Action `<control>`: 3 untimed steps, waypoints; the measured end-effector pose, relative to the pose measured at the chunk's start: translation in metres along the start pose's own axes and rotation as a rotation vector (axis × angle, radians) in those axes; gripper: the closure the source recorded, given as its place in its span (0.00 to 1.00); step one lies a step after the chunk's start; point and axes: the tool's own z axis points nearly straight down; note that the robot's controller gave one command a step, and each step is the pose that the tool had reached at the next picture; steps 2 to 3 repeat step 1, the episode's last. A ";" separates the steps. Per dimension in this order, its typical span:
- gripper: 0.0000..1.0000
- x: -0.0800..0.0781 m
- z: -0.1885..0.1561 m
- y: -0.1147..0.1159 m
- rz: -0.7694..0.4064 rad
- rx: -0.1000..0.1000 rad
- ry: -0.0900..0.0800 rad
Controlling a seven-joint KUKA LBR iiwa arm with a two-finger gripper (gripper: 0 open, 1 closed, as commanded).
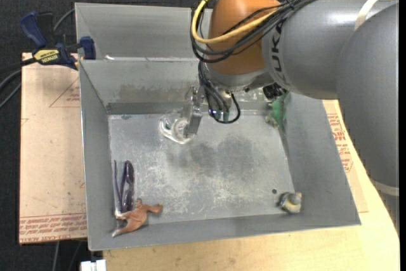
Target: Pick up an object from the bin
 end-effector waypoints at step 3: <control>1.00 -0.007 -0.041 -0.004 0.007 -0.001 -0.009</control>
Offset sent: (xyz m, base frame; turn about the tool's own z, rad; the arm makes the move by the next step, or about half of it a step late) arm 0.0130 0.0004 0.0781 -0.0223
